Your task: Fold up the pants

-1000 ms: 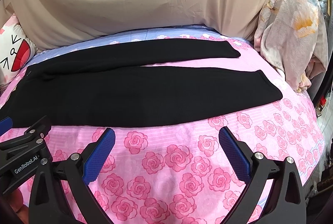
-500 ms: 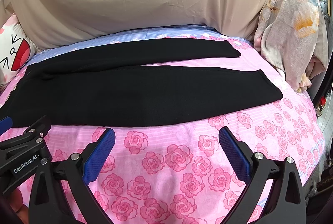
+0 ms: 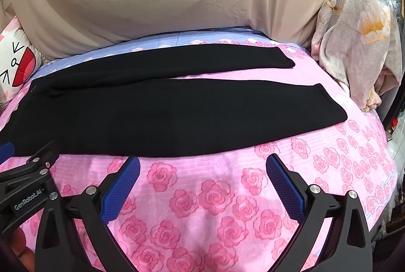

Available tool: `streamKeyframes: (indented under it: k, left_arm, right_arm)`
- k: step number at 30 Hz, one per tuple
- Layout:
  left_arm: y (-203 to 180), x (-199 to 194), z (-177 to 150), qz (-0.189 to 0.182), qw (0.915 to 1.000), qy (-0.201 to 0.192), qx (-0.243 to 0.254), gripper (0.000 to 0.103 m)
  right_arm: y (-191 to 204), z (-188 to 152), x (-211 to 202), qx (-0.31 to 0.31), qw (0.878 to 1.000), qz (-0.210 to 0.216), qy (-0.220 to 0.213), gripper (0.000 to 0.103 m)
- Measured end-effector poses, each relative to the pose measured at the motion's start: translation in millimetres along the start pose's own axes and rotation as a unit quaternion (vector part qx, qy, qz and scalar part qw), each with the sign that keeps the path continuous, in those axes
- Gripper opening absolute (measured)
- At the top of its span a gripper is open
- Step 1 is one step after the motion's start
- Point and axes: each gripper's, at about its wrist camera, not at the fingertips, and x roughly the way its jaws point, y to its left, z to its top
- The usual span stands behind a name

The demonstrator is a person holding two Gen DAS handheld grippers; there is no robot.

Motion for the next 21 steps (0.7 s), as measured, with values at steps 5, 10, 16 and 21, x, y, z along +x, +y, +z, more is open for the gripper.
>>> streamKeyframes:
  k: [5, 10, 16, 21]
  left_arm:
    - [5, 9, 6, 0.002, 1.0, 0.0, 0.002, 0.098]
    - [27, 21, 23, 0.0, 0.9997, 0.005, -0.024, 0.098]
    - [53, 42, 42, 0.033, 0.9983, 0.003, -0.048, 0.098]
    - [68, 59, 52, 0.05, 0.9967, 0.012, -0.063, 0.098]
  right_arm:
    - [-38, 21, 26, 0.014, 0.999, 0.019, 0.024, 0.098]
    - [-119, 76, 72, 0.058, 0.995, 0.073, 0.02, 0.098]
    - [-188, 170, 168, 0.045, 0.997, 0.05, 0.035, 0.097]
    - [-218, 219, 259, 0.041, 0.997, 0.04, 0.058, 0.093]
